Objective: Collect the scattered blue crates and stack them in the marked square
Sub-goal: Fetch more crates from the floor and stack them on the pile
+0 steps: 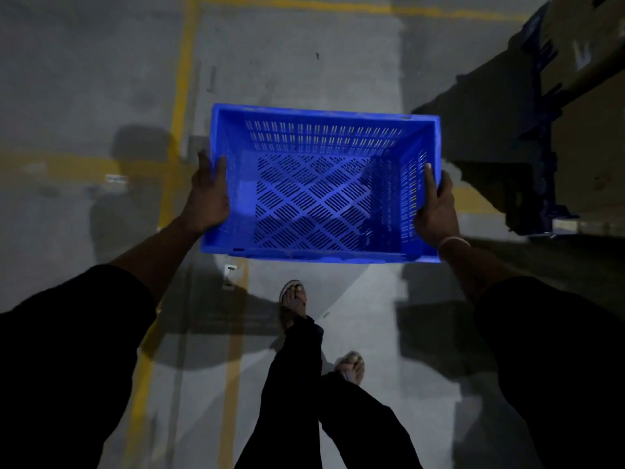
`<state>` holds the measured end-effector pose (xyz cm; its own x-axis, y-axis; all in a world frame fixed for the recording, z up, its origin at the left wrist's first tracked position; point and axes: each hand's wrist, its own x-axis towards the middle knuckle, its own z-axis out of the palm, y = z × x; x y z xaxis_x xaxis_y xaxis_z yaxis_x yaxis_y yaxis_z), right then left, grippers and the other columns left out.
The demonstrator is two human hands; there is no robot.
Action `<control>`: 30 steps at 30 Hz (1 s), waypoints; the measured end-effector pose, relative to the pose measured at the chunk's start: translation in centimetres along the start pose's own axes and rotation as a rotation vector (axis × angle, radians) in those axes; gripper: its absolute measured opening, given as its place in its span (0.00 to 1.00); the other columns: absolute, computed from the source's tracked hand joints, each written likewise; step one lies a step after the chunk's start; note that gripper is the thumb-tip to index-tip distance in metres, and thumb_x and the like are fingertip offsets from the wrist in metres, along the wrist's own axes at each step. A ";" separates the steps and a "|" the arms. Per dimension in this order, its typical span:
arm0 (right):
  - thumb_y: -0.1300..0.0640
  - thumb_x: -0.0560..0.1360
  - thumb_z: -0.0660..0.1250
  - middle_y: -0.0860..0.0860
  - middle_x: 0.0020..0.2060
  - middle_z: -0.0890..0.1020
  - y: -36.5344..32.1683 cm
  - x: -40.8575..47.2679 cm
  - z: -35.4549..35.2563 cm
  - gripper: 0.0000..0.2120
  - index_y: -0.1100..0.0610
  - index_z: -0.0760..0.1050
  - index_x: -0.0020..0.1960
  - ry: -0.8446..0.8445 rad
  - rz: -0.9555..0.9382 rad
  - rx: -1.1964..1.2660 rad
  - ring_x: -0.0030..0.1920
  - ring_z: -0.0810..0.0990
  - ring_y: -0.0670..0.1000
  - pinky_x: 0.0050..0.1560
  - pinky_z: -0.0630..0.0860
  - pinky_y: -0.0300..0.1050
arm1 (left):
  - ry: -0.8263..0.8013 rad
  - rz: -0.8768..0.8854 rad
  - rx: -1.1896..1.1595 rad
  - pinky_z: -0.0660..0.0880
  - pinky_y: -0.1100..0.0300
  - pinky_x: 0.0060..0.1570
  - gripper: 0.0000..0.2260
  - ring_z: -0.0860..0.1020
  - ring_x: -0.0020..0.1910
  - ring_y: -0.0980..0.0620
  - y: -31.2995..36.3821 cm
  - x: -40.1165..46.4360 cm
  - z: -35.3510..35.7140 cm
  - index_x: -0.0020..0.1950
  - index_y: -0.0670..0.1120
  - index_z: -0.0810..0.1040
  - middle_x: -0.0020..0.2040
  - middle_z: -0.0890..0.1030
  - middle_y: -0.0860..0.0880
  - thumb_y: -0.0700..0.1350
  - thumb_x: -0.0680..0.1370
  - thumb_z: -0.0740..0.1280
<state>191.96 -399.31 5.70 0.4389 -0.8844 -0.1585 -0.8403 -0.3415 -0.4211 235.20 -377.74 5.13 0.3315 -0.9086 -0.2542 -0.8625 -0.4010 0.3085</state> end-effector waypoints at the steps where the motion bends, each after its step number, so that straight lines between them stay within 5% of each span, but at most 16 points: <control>1: 0.62 0.73 0.65 0.61 0.79 0.47 -0.1 -0.6 0.2 0.43 0.50 0.46 0.81 0.017 -0.021 -0.030 0.70 0.65 0.68 0.68 0.70 0.58 | 0.032 0.026 0.024 0.63 0.33 0.69 0.34 0.47 0.78 0.26 0.2 -0.2 0.6 0.81 0.38 0.49 0.79 0.42 0.29 0.40 0.79 0.62; 5: 0.62 0.74 0.63 0.58 0.80 0.42 -0.5 -0.5 0.7 0.42 0.54 0.42 0.81 0.083 -0.106 -0.094 0.73 0.61 0.66 0.68 0.67 0.57 | 0.137 0.102 0.134 0.47 0.35 0.77 0.35 0.40 0.78 0.28 0.1 -0.2 1.6 0.81 0.36 0.48 0.79 0.43 0.30 0.43 0.77 0.58; 17: 0.58 0.78 0.63 0.51 0.80 0.39 -0.2 -0.2 0.8 0.40 0.53 0.41 0.81 0.075 -0.112 -0.095 0.76 0.57 0.63 0.72 0.65 0.58 | 0.121 0.035 0.206 0.47 0.36 0.77 0.40 0.41 0.79 0.32 1.2 0.0 1.3 0.81 0.38 0.51 0.81 0.44 0.34 0.50 0.73 0.62; 22: 0.58 0.73 0.64 0.63 0.79 0.42 0.3 -0.2 0.4 0.41 0.62 0.46 0.80 0.013 -0.148 -0.141 0.78 0.45 0.65 0.77 0.54 0.61 | -0.009 -0.011 0.261 0.46 0.35 0.76 0.45 0.39 0.79 0.32 1.1 0.0 0.6 0.81 0.39 0.52 0.81 0.40 0.36 0.60 0.71 0.63; 25: 0.48 0.70 0.62 0.70 0.76 0.45 0.6 -0.4 -0.5 0.44 0.67 0.52 0.78 -0.115 -0.178 -0.184 0.76 0.45 0.71 0.75 0.54 0.66 | -0.165 -0.078 0.257 0.41 0.35 0.75 0.48 0.35 0.78 0.31 1.6 0.2 -0.6 0.82 0.41 0.51 0.80 0.35 0.36 0.63 0.72 0.68; 30: 0.44 0.67 0.63 0.70 0.76 0.45 -1.4 -3.3 -1.5 0.48 0.70 0.51 0.77 -0.291 -0.012 -0.077 0.77 0.44 0.70 0.76 0.47 0.61 | -0.333 -0.158 0.120 0.40 0.39 0.77 0.47 0.32 0.78 0.35 5.1 -2.2 -1.6 0.82 0.44 0.41 0.80 0.33 0.37 0.61 0.77 0.68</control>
<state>191.21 -396.43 8.09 0.5120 -0.7560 -0.4079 -0.8514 -0.3837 -0.3575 230.68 -377.94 8.69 0.3389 -0.7410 -0.5798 -0.8557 -0.4989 0.1375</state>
